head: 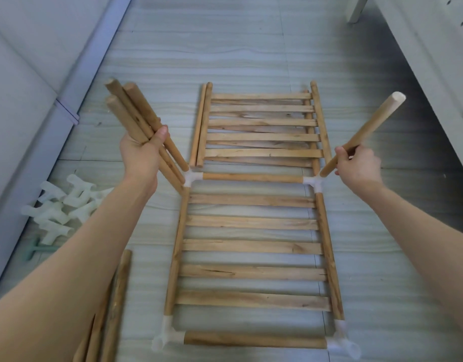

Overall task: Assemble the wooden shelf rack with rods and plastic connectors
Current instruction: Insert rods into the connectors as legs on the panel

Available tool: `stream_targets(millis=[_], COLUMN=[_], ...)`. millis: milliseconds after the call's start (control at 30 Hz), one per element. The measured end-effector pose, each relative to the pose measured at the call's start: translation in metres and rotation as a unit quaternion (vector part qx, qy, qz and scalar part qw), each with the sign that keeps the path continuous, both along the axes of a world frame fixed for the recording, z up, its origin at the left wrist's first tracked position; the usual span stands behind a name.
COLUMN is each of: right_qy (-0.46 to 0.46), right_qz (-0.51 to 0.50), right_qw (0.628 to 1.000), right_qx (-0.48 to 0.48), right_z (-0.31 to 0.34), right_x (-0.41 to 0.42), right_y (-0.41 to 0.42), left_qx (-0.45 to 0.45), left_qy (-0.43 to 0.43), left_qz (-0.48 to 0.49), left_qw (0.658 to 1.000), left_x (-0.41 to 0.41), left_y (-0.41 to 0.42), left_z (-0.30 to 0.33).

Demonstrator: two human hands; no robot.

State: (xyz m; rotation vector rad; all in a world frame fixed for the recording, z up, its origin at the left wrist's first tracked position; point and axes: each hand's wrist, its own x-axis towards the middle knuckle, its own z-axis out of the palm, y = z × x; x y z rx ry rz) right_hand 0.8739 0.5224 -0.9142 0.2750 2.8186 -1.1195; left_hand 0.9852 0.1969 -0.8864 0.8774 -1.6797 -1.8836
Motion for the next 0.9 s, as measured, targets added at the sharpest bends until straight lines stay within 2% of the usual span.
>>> stream_targets(millis=[300,467,733,900], right_qy=[-0.012,-0.022,0.004,0.016], right_qz=[0.015,0.042,0.018,-0.035], right_qw=[0.999,0.999,0.998,0.996], right_qx=[-0.029,-0.020,-0.052,-0.081], right_z=[-0.012,-0.014,-0.018,-0.019], right_x=[0.014,0.014,0.021,0.008], right_y=[0.007,0.009,0.008,0.001], left_qx=[-0.105,-0.177,-0.138,-0.115], left_qy=[-0.085,-0.125,-0.105,-0.075], left_qz=[-0.034,0.020,-0.017,-0.011], left_qw=[0.990,0.976,0.985,0.990], left_x=[0.004,0.006,0.017,-0.004], left_y=[-0.015,-0.008,-0.010,-0.008], left_z=[-0.014,-0.020,-0.031,-0.027])
